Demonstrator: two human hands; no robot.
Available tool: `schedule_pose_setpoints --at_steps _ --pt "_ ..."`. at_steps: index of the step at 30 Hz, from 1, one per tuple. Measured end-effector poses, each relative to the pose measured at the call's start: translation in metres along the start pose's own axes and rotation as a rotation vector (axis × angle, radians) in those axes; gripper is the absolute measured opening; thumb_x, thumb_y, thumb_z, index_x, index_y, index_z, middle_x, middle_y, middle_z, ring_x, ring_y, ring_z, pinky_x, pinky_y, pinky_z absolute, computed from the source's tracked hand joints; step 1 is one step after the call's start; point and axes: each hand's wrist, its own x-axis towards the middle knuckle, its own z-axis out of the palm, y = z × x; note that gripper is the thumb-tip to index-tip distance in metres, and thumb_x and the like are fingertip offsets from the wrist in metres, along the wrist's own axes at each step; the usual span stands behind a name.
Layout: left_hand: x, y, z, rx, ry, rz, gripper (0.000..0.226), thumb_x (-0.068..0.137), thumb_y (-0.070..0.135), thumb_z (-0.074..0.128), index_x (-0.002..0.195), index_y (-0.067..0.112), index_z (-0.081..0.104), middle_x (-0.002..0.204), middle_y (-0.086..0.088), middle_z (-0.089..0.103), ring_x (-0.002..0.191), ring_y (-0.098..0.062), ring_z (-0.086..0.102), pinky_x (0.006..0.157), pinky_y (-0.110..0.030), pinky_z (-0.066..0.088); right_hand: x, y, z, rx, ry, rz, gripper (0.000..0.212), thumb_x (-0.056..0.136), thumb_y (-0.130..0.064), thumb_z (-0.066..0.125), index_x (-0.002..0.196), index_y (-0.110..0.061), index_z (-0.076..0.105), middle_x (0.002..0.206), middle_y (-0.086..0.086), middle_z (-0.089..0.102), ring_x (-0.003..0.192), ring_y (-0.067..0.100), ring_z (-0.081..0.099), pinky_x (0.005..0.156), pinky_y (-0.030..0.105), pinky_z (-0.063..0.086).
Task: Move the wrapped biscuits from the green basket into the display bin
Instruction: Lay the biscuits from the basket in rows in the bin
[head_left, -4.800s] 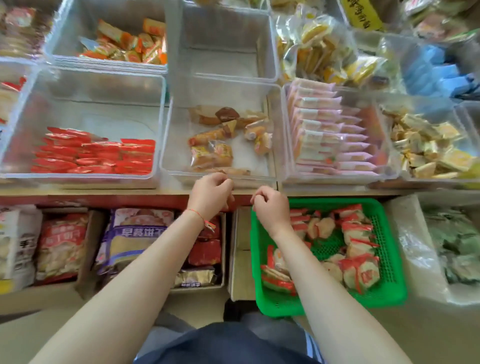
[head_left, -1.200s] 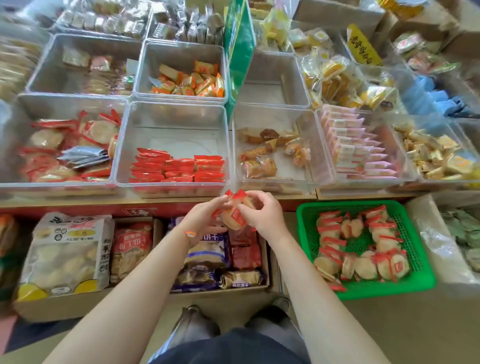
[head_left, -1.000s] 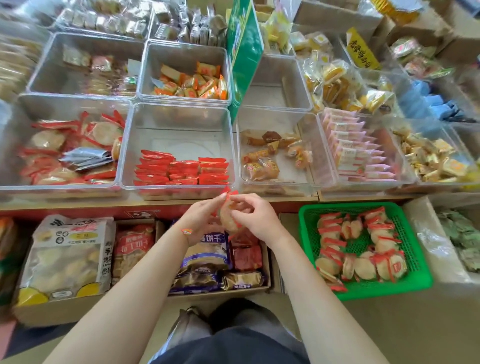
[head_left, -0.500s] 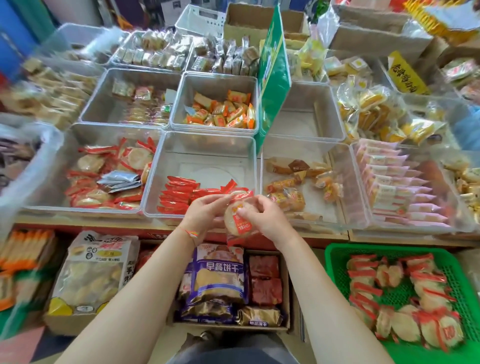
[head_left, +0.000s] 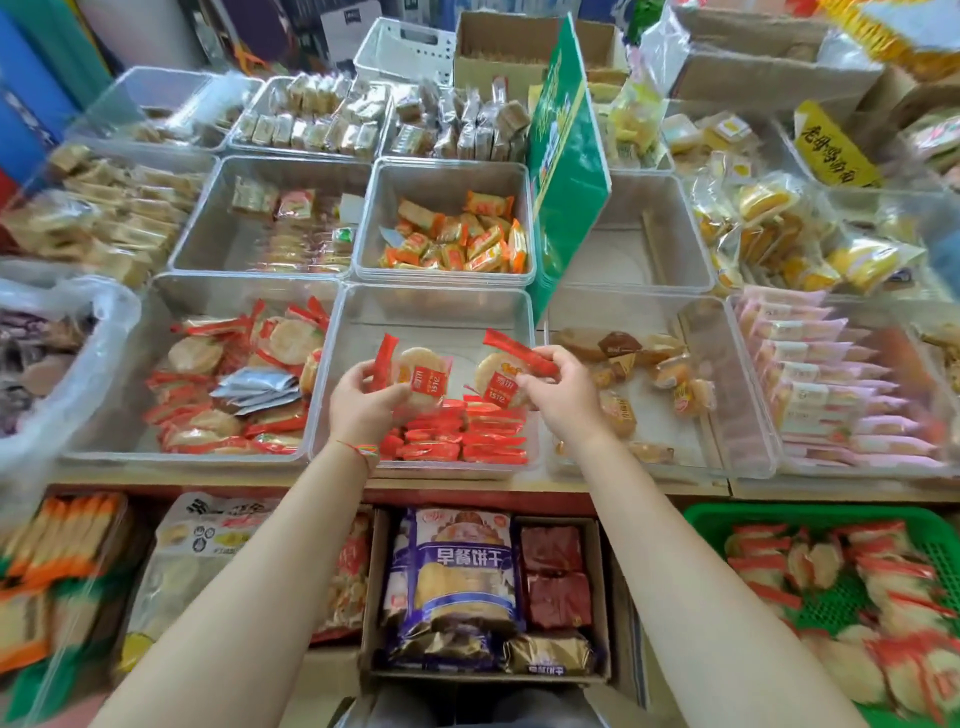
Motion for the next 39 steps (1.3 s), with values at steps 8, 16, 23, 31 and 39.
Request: schedule_pose_setpoints --at_steps 8,16,23,31,39 --pt "0.061 0.013 -0.027 0.365 0.01 0.227 0.025 0.08 0.022 0.076 0.1 0.02 0.061 0.078 -0.001 0.062 0.063 -0.011 0.055 0.059 -0.027 0.044 0.045 0.004 0.079 -0.232 -0.023 -0.011 0.023 0.085 -0.007 0.061 0.101 -0.024 0.059 0.095 -0.003 0.065 0.087 0.019 0.062 0.076 0.032 0.052" --pt "0.101 -0.012 -0.023 0.654 0.01 0.481 0.022 0.084 0.016 0.071 0.106 0.015 0.069 0.1 -0.006 0.061 0.091 -0.018 0.057 0.076 -0.015 0.033 0.076 0.033 0.124 -0.632 -0.132 -0.023 0.032 0.09 -0.005 0.052 0.114 -0.022 0.063 0.111 0.005 0.069 0.105 0.028 0.06 0.084 0.027 0.039" --pt "0.111 -0.026 -0.009 0.697 -0.067 0.574 0.027 0.081 0.004 0.065 0.103 0.016 0.072 0.098 -0.01 0.061 0.095 -0.03 0.06 0.082 -0.034 0.049 0.085 0.029 0.123 -0.568 -0.205 -0.018 0.062 0.088 -0.027 0.06 0.144 -0.031 0.034 0.145 0.004 0.047 0.133 0.023 0.044 0.112 0.049 0.029" --pt "0.111 -0.026 0.02 0.76 -0.197 0.561 0.039 0.088 0.013 0.058 0.127 0.019 0.058 0.115 -0.006 0.058 0.113 -0.026 0.053 0.089 -0.042 0.048 0.103 0.025 0.12 -0.595 -0.06 -0.242 0.028 0.089 -0.02 0.061 0.114 -0.029 0.069 0.11 0.001 0.068 0.108 0.027 0.058 0.095 0.043 0.043" --pt "0.138 -0.054 -0.004 1.278 -0.354 0.382 0.039 0.096 0.044 0.04 0.119 0.025 0.063 0.122 -0.005 0.062 0.117 -0.028 0.053 0.098 -0.04 0.035 0.125 0.041 0.137 -0.874 -0.398 0.091 0.04 0.084 -0.042 0.049 0.122 -0.031 0.058 0.127 0.002 0.062 0.121 0.026 0.052 0.105 0.045 0.032"
